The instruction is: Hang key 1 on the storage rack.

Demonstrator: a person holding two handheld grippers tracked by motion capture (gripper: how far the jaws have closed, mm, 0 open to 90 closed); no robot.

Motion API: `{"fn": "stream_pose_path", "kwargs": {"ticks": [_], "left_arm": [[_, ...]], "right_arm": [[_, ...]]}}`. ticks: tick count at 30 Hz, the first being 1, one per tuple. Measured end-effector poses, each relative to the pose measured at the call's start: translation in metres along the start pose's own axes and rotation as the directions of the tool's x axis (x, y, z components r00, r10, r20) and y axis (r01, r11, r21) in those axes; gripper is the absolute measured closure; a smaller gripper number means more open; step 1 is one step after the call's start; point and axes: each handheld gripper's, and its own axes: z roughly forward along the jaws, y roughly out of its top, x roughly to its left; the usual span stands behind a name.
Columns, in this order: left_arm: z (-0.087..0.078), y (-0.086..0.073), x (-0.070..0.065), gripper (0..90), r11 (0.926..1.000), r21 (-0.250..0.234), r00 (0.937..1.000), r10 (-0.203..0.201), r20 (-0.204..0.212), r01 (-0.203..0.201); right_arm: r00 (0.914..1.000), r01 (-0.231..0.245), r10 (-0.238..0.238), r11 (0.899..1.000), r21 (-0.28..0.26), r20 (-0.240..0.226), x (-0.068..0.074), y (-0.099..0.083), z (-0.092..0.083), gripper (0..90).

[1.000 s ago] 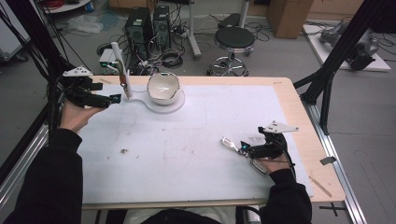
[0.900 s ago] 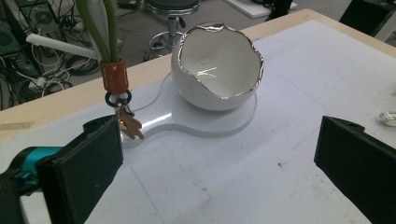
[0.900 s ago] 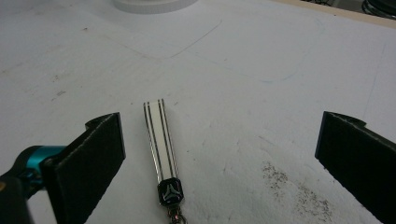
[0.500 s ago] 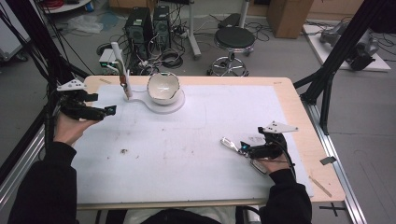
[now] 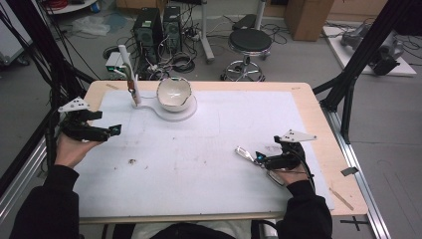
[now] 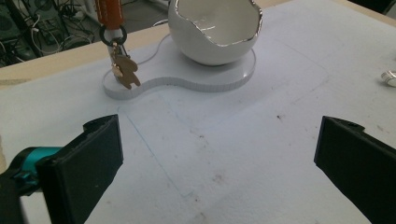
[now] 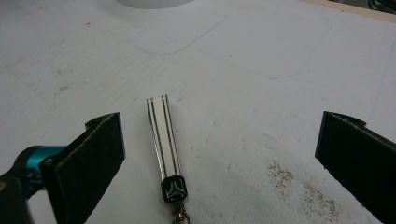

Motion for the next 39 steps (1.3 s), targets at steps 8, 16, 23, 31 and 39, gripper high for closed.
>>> {"fn": "stream_pose_path", "kwargs": {"ticks": [8,16,23,31,39], "left_arm": [[-0.003,-0.012,-0.001,1.7,1.0,0.005,0.9999,0.0,-0.011,0.0],[-0.011,-0.03,-0.006,1.7,1.0,0.0,0.9999,0.002,-0.012,-0.002],[-0.017,-0.045,-0.005,1.7,0.9996,-0.018,0.9997,-0.02,-0.017,0.02],[-0.02,-0.061,-0.005,1.7,0.9994,-0.017,0.9994,-0.031,-0.013,0.03],[-0.019,-0.074,-0.007,1.7,0.9993,0.005,0.9992,-0.036,-0.015,0.036]], "right_arm": [[1.0,-0.005,0.005,1.0,0.003,-0.003,0.0,-0.001,0.0,0.6],[1.0,-0.004,0.004,1.0,0.0,0.005,-0.001,-0.002,-0.001,0.6],[1.0,-0.004,0.004,1.0,0.004,0.004,0.0,-0.002,-0.001,0.6],[1.0,-0.004,0.004,1.0,0.006,0.005,0.0,-0.002,-0.001,0.6],[1.0,-0.002,0.002,1.0,0.011,0.005,0.0,-0.003,0.0,0.6]]}}
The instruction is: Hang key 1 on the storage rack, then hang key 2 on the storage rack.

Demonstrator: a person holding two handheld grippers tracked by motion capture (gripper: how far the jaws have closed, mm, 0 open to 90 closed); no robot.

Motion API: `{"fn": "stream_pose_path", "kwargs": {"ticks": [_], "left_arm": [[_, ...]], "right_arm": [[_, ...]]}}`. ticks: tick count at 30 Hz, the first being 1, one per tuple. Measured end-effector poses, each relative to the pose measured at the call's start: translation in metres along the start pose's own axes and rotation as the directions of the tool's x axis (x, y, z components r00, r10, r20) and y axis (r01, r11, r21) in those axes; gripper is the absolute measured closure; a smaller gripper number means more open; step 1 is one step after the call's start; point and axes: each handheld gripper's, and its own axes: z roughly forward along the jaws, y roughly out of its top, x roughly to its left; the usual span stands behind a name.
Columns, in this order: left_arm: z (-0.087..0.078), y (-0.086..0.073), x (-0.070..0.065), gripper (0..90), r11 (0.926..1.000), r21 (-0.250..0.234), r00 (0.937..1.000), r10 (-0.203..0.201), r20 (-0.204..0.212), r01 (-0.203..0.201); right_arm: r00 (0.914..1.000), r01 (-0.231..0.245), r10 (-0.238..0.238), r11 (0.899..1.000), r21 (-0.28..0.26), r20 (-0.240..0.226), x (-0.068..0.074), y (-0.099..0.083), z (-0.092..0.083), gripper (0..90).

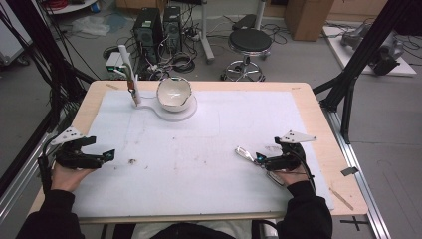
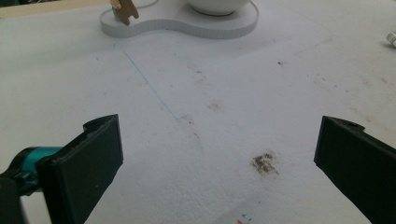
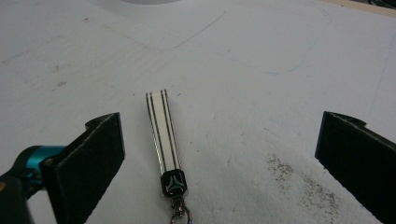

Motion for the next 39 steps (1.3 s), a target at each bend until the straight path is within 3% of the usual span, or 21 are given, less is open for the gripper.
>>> {"fn": "stream_pose_path", "kwargs": {"ticks": [10,39], "left_arm": [[-0.001,-0.012,-0.001,1.7,0.9997,-0.003,0.9997,-0.026,0.002,0.026],[-0.005,-0.024,-0.004,1.7,0.9999,0.007,0.9999,-0.012,0.009,0.012]], "right_arm": [[1.0,-0.002,0.002,1.0,0.003,0.002,0.0,0.0,0.0,0.6],[1.0,-0.002,0.002,1.0,0.012,-0.001,0.0,-0.001,-0.001,0.6]]}}
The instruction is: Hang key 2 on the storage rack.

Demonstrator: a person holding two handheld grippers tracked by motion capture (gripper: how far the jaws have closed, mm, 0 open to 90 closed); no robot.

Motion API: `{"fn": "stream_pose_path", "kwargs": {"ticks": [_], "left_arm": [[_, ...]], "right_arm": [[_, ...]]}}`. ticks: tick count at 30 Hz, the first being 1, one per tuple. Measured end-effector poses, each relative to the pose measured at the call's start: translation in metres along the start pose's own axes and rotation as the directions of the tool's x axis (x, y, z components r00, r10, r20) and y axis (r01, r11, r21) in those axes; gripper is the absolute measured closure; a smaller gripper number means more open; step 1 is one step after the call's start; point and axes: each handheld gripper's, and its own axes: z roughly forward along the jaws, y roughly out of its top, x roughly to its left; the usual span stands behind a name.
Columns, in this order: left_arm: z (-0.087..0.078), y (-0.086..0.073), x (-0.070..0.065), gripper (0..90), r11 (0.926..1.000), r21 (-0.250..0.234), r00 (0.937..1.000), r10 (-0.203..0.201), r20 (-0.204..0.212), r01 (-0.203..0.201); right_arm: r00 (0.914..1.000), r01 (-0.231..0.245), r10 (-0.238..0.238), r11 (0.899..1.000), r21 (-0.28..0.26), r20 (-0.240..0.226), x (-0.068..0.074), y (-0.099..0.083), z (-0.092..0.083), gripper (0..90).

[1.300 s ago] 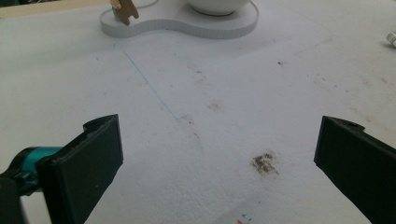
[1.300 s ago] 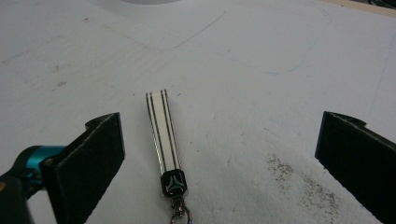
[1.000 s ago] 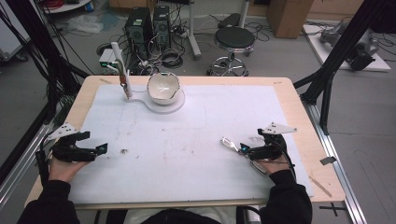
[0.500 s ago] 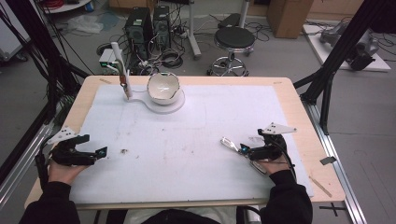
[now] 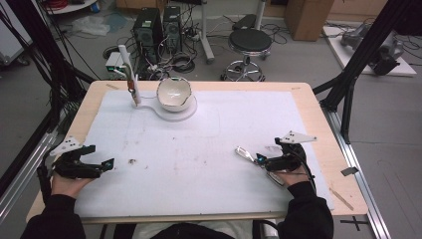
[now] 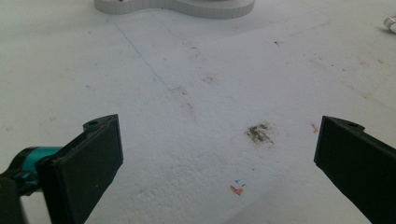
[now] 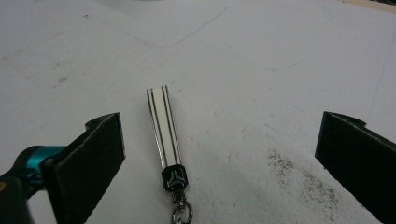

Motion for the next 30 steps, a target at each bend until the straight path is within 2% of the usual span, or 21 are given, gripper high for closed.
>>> {"fn": "stream_pose_path", "kwargs": {"ticks": [17,23,27,30], "left_arm": [[0.003,-0.002,-0.001,1.7,0.9995,0.026,0.9998,0.016,0.014,-0.016],[0.004,-0.002,-0.002,1.7,0.9994,0.029,0.9997,0.02,0.014,-0.02],[0.004,-0.002,-0.002,1.7,0.9993,0.03,0.9996,0.022,0.017,-0.022],[0.005,-0.002,-0.002,1.7,0.999,0.035,0.9995,0.027,0.019,-0.028]], "right_arm": [[0.9984,0.042,-0.039,0.997,0.066,-0.04,0.008,0.003,0.009,0.7],[0.9963,0.072,-0.067,0.992,0.101,-0.054,0.013,0.006,0.019,0.7],[0.9954,0.073,-0.064,0.989,0.127,-0.071,0.014,0.008,0.026,0.8],[0.9932,0.089,-0.077,0.985,0.146,-0.088,0.015,0.012,0.031,4.7]]}}
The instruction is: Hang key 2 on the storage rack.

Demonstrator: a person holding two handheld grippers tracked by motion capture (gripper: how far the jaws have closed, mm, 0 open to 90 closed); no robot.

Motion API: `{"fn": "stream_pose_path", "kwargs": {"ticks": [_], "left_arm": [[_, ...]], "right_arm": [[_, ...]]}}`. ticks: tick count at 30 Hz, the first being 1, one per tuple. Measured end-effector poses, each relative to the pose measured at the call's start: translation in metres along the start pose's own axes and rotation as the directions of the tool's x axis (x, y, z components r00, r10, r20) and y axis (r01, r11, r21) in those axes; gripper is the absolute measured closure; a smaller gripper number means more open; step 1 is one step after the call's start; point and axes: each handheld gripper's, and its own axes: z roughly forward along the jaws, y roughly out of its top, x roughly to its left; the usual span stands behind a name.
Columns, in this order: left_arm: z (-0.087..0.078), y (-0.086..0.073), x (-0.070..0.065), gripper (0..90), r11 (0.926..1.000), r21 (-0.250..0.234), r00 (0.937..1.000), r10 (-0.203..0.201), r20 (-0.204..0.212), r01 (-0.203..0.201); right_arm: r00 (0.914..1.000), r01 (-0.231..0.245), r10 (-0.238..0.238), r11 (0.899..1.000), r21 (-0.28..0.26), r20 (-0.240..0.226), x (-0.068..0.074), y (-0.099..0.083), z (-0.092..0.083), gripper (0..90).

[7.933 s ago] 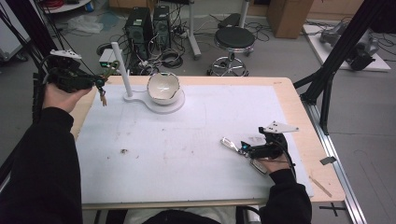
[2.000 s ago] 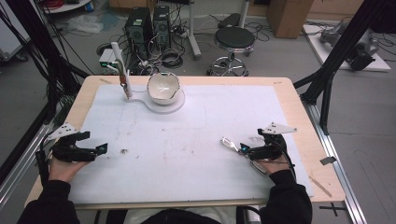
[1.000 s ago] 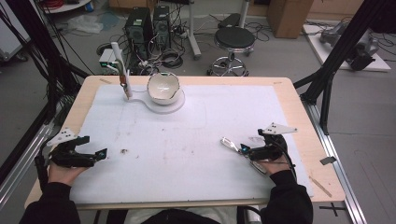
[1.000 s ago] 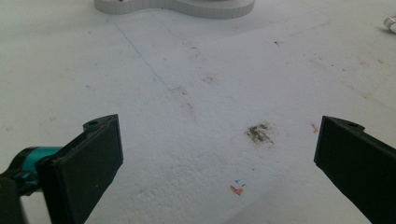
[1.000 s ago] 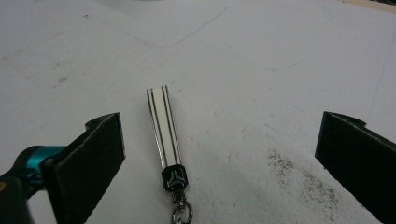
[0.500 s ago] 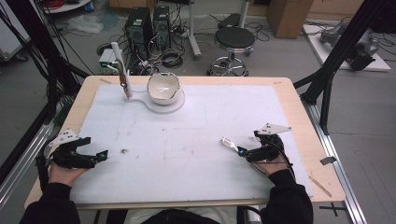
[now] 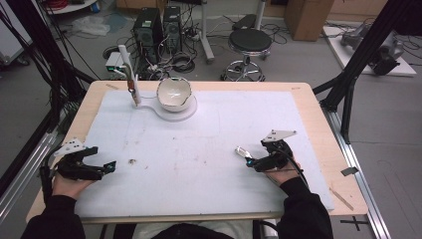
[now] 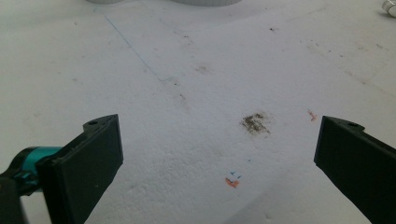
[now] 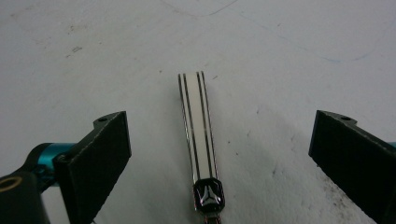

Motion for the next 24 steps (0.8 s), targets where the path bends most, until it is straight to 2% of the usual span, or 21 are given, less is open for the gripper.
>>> {"fn": "stream_pose_path", "kwargs": {"ticks": [4,5,6,7,9,13,15,19,21,23,24], "left_arm": [[0.0,0.0,-0.001,1.7,1.0,-0.001,1.0,0.004,0.003,-0.004],[0.0,0.0,0.0,1.7,1.0,0.002,1.0,0.007,0.004,-0.007],[0.0,0.0,-0.001,1.7,1.0,0.003,1.0,0.006,0.006,-0.006],[0.0,0.0,-0.001,1.7,1.0,0.004,0.9999,0.008,0.008,-0.008],[0.0,-0.001,-0.002,1.7,0.9999,0.008,0.9998,0.014,0.011,-0.014],[0.0,-0.001,-0.002,1.7,0.9998,0.01,0.9998,0.018,0.011,-0.018],[0.0,-0.001,-0.003,1.7,0.9998,0.009,0.9998,0.018,0.012,-0.018],[0.0,-0.001,-0.003,1.7,0.9998,0.009,0.9997,0.02,0.013,-0.02],[0.0,-0.001,-0.003,1.7,0.9998,0.007,0.9997,0.02,0.014,-0.02],[0.0,-0.001,-0.003,1.7,0.9997,0.007,0.9997,0.021,0.013,-0.021],[0.0,-0.001,-0.003,1.7,0.9997,0.007,0.9997,0.021,0.014,-0.022]], "right_arm": [[0.9996,0.028,-0.028,0.999,0.042,-0.004,0.001,0.005,0.009,7.7],[0.9995,0.032,-0.032,0.998,0.052,-0.003,0.002,0.006,0.01,10.2],[0.9988,0.046,-0.045,0.997,0.061,-0.021,0.003,0.008,0.012,16.9],[0.998,0.054,-0.051,0.996,0.07,-0.038,0.004,0.01,0.014,19.4],[0.9977,0.06,-0.058,0.995,0.081,-0.034,0.006,0.013,0.017,20.0],[0.9969,0.077,-0.074,0.99,0.121,-0.026,0.007,0.018,0.025,31.5],[0.9971,0.076,-0.076,0.986,0.15,-0.004,0.008,0.02,0.026,35.7],[0.9978,0.062,-0.057,0.984,0.167,-0.035,0.007,0.022,0.029,49.9],[0.9973,0.07,-0.065,0.978,0.197,-0.035,0.008,0.022,0.032,57.9],[0.9956,0.088,-0.08,0.976,0.198,-0.05,0.009,0.023,0.032,70.6],[0.9952,0.095,-0.089,0.974,0.207,-0.04,0.011,0.024,0.031,73.3]]}}
